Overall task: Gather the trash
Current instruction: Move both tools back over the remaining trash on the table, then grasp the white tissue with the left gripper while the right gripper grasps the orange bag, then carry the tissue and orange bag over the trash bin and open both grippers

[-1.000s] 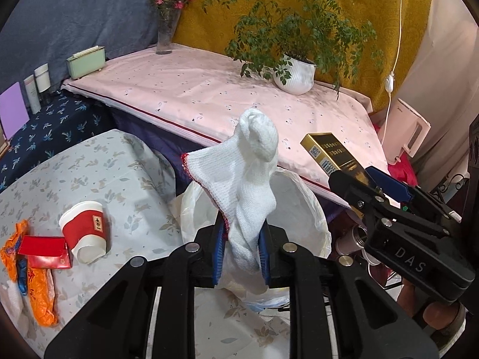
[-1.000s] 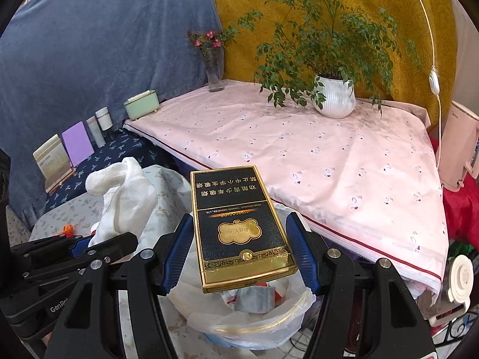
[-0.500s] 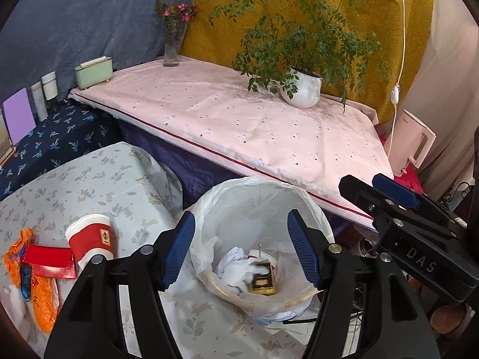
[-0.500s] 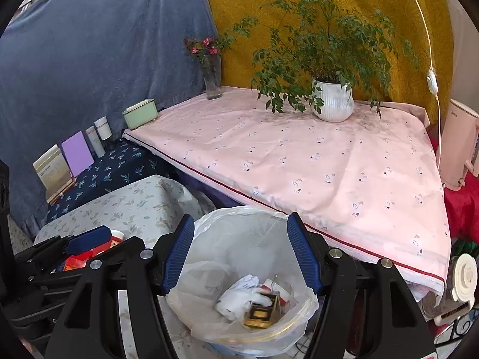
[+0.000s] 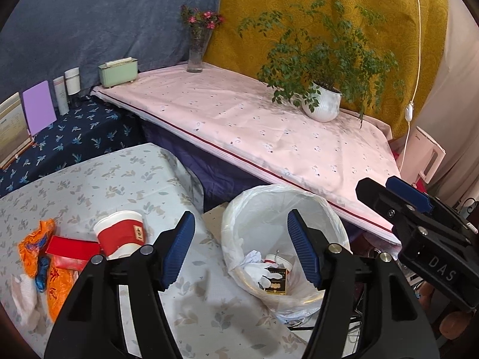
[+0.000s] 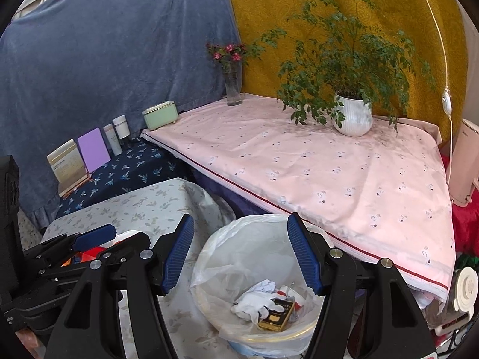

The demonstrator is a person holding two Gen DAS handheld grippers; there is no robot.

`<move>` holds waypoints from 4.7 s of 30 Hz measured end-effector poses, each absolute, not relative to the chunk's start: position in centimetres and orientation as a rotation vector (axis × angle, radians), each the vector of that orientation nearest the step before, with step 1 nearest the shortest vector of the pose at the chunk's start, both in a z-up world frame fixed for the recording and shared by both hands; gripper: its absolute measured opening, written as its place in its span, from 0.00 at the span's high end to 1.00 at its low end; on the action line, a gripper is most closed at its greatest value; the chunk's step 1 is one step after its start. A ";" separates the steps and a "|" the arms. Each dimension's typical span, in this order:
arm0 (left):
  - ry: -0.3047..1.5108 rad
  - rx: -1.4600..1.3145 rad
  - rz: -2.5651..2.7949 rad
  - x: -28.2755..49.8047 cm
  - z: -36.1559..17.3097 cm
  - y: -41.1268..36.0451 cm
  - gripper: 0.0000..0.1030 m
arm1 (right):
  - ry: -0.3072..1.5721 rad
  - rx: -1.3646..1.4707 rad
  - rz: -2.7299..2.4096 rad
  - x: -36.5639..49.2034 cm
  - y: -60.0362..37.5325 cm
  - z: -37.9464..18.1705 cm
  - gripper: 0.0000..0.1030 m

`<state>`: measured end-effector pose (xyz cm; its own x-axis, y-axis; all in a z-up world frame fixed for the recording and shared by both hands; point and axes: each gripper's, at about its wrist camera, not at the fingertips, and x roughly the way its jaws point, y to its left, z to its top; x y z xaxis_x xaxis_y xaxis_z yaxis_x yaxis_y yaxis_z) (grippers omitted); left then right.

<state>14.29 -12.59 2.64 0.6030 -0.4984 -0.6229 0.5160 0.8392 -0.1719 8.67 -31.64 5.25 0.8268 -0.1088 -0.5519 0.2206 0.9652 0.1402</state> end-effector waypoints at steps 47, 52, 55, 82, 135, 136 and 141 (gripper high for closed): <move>0.823 -0.116 -0.091 15.3 -3.3 12.1 0.29 | 0.688 0.045 0.192 13.2 -11.1 2.6 0.39; 0.857 -0.139 -0.030 15.1 -4.7 15.2 0.29 | 0.733 0.027 0.247 13.7 -8.0 0.9 0.39; 0.876 -0.147 -0.004 15.1 -5.7 16.8 0.29 | 0.759 0.016 0.273 14.0 -6.4 -0.3 0.39; 0.985 -0.186 -0.062 16.2 -10.5 19.4 0.93 | 1.028 0.098 0.397 19.1 1.4 -11.7 0.76; 0.782 0.037 -0.542 13.9 1.2 -8.6 0.95 | 0.618 0.326 -0.062 9.2 -28.8 0.8 0.80; 0.782 0.045 -0.561 13.8 1.2 -9.6 0.95 | 0.620 0.324 -0.077 9.0 -29.5 0.6 0.80; 0.790 0.065 -0.629 13.7 0.7 -13.1 0.95 | 0.638 0.321 -0.154 8.5 -32.0 -0.5 0.80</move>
